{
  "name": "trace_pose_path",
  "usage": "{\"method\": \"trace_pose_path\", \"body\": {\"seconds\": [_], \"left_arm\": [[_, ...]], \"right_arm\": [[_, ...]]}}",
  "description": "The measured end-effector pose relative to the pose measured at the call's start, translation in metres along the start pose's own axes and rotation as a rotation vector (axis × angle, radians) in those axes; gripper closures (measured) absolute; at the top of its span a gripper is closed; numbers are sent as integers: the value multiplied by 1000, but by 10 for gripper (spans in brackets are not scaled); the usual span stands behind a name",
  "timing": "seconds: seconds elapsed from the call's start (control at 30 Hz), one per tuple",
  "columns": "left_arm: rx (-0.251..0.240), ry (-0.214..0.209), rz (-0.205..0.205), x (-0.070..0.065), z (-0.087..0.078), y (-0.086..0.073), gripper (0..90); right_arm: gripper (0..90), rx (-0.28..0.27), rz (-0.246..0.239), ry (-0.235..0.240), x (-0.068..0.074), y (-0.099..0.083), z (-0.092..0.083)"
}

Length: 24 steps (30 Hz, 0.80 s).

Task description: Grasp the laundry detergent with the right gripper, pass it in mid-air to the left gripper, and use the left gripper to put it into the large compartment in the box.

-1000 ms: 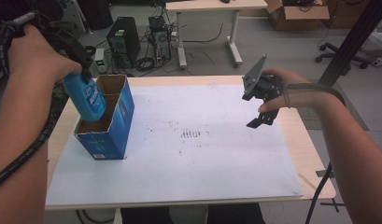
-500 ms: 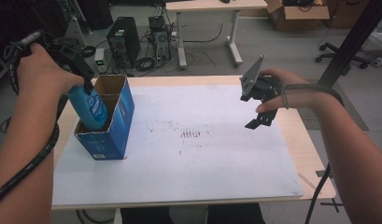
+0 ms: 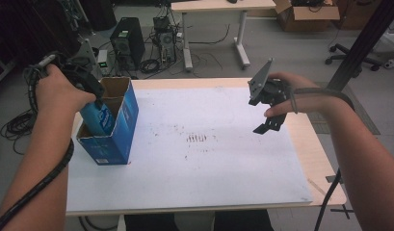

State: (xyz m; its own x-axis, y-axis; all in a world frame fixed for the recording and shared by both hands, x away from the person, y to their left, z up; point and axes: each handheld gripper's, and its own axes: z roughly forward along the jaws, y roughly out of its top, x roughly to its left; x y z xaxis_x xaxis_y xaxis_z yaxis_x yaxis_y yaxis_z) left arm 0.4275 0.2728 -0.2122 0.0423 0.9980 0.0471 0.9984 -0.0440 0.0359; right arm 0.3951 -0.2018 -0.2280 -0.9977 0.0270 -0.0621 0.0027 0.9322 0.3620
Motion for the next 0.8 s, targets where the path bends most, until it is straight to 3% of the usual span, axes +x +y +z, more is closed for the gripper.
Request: {"method": "trace_pose_path", "body": {"seconds": [0.27,0.8], "left_arm": [[14,-9,-6,-2,26,1,378],[30,-19,7,-6,52,2,377]], "right_arm": [[34,7,1,8,-1,-2,1],[34,9,13,20,-3,-4,7]]}}
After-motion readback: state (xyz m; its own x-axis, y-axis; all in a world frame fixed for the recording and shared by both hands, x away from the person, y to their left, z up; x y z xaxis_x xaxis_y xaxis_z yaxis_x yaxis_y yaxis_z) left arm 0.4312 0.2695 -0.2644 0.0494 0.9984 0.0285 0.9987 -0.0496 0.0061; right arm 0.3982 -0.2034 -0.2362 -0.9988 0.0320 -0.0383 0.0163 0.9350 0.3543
